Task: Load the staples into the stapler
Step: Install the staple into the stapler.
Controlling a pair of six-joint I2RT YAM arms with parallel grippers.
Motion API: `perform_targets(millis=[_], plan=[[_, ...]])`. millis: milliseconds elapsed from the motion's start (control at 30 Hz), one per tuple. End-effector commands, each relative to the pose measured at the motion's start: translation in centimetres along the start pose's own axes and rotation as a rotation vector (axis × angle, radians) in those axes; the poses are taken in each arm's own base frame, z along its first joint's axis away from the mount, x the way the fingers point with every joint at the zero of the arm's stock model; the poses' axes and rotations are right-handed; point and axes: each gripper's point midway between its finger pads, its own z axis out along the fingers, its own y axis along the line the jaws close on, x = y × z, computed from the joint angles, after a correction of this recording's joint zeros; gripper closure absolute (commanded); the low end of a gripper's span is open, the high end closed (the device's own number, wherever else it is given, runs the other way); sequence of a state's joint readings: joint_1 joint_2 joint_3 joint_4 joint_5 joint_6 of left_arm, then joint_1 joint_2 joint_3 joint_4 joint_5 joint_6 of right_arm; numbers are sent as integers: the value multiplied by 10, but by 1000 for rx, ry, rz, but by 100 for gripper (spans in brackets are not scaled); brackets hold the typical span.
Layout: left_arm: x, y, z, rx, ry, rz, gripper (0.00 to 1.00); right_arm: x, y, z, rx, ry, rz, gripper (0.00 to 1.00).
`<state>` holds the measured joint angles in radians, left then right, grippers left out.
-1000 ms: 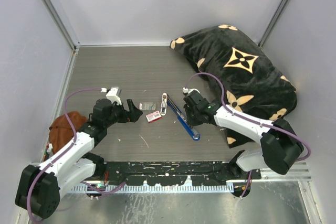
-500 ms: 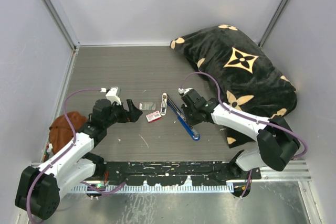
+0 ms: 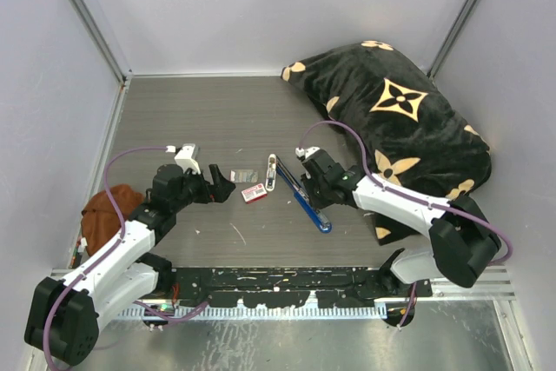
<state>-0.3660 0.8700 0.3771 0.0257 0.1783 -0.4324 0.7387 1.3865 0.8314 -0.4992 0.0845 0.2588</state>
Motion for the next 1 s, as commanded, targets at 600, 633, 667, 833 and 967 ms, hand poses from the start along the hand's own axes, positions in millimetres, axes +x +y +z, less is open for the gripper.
perform_targets(millis=[600, 633, 667, 833, 967], plan=[[-12, -1, 0, 2, -55, 20, 5, 7, 6, -10, 69, -227, -13, 91], [-12, -1, 0, 3, -55, 21, 5, 9, 7, -9, 71, -225, -12, 91], [-12, -1, 0, 3, -56, 20, 4, 10, 7, -8, 72, -224, -12, 91], [-12, 0, 0, 0, -61, 22, 5, 12, 7, -9, 84, -231, 4, 91], [-11, 0, 1, 1, -62, 23, 5, 14, 9, -10, 82, -249, 32, 91]])
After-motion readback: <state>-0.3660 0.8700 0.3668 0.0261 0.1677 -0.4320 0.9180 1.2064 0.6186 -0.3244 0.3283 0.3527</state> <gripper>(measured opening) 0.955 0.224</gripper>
